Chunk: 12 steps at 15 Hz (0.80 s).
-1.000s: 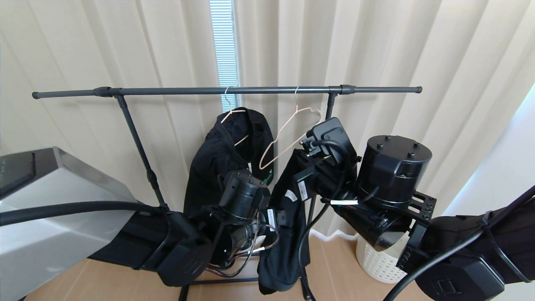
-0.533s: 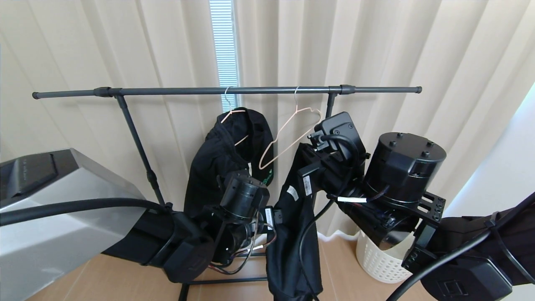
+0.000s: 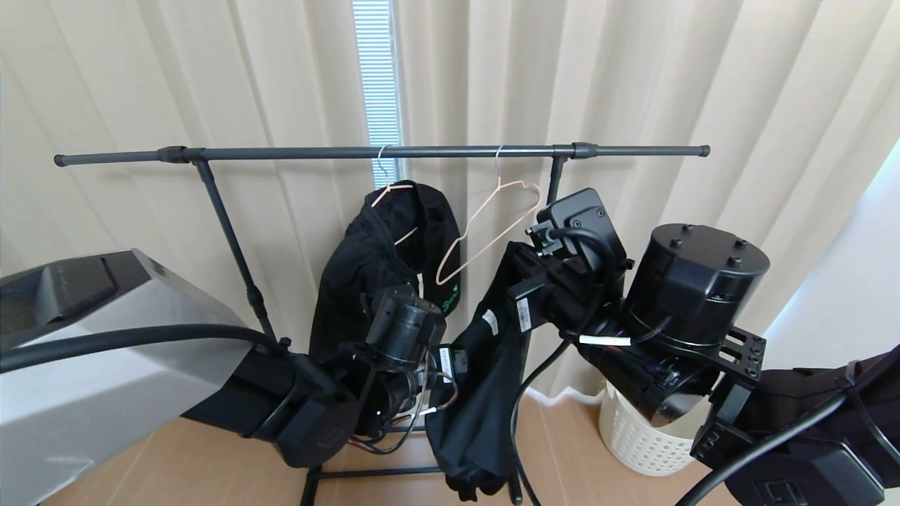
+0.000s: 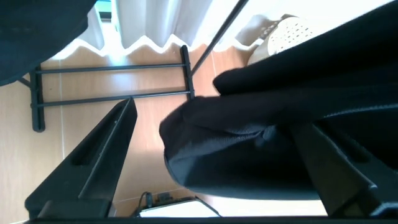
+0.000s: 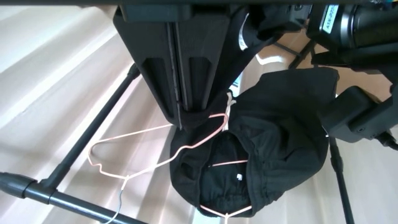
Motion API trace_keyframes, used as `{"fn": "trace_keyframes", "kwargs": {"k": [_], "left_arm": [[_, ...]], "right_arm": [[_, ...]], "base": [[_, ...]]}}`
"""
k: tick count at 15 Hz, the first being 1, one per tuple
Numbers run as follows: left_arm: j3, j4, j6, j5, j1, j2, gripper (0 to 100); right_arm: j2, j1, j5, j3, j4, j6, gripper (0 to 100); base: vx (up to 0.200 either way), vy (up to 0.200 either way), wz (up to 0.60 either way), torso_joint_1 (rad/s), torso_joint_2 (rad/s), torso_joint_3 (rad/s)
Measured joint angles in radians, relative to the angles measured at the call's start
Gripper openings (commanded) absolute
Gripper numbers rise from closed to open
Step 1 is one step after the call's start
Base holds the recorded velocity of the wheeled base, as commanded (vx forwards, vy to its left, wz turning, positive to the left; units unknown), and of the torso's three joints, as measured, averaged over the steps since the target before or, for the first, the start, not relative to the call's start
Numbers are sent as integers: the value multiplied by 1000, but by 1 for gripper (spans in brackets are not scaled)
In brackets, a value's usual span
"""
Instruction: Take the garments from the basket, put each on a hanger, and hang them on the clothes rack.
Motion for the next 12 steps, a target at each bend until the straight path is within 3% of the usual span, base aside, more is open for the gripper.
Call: {"fn": "trace_keyframes", "kwargs": {"k": [8, 9, 12], "left_arm": [[4, -42, 21, 5, 14, 33, 100], [4, -42, 20, 11, 15, 34, 0], [9, -42, 22, 19, 15, 33, 0]], "right_arm": [[-24, 11, 4, 28, 0, 1, 0], [-27, 11, 4, 30, 0, 1, 0], [-34, -9, 5, 31, 0, 0, 0]], "base": [[0, 0, 0, 0, 0, 0], [0, 0, 0, 0, 0, 0], [0, 0, 0, 0, 0, 0]]}}
